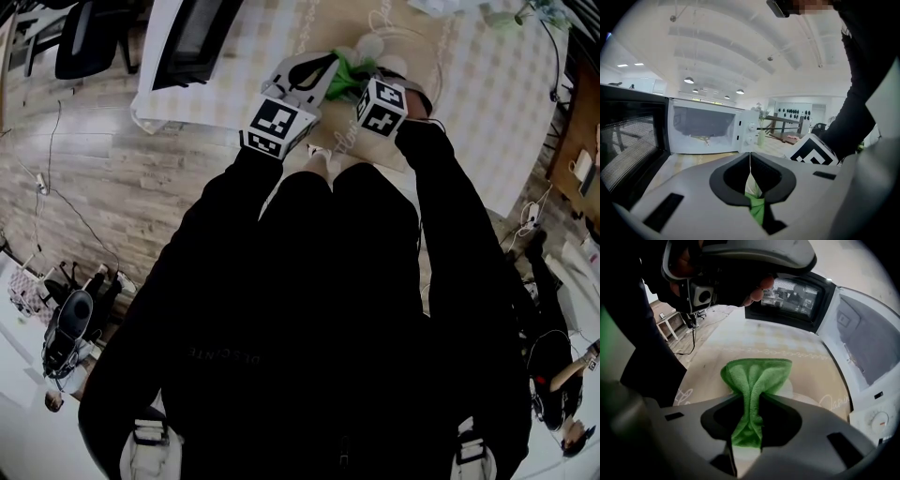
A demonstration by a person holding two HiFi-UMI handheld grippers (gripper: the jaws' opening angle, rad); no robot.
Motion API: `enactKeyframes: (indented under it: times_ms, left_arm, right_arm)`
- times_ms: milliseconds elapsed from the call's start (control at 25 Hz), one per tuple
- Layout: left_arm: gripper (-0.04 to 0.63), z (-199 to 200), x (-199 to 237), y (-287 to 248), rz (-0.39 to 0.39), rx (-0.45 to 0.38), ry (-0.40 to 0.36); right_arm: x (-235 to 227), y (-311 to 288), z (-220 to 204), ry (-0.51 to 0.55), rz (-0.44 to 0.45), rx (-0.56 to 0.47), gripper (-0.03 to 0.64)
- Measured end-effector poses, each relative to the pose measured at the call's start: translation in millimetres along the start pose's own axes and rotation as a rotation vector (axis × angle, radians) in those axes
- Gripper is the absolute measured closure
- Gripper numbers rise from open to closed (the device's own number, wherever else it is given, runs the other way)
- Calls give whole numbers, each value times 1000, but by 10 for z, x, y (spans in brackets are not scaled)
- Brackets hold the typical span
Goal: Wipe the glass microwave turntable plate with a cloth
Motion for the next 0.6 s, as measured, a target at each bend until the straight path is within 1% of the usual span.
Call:
enactKeyframes:
  times_ms: [240, 320, 440, 600]
  left_arm:
    - [574, 45, -57, 39, -17, 0, -10]
    - [574, 86, -69, 30, -19, -1, -19]
    - [574, 153, -63, -24, -20, -5, -40]
    - [574, 262, -71, -126, -27, -26, -41]
  right_arm:
    - [268, 19, -17, -35, 72, 5, 495]
    - [302, 77, -25, -46, 79, -1, 494]
    - [208, 219, -61, -69, 51, -17, 494]
    - [-67, 443, -168, -82, -10, -18, 492]
Point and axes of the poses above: the fingertips, and each gripper's own axes: y backward along the fingers, x to its left, z out of its top, the point moved 2 cm from there along y, backward along the fingers, and after that the axes turned 9 degrees about z, right-handed, at the moved point
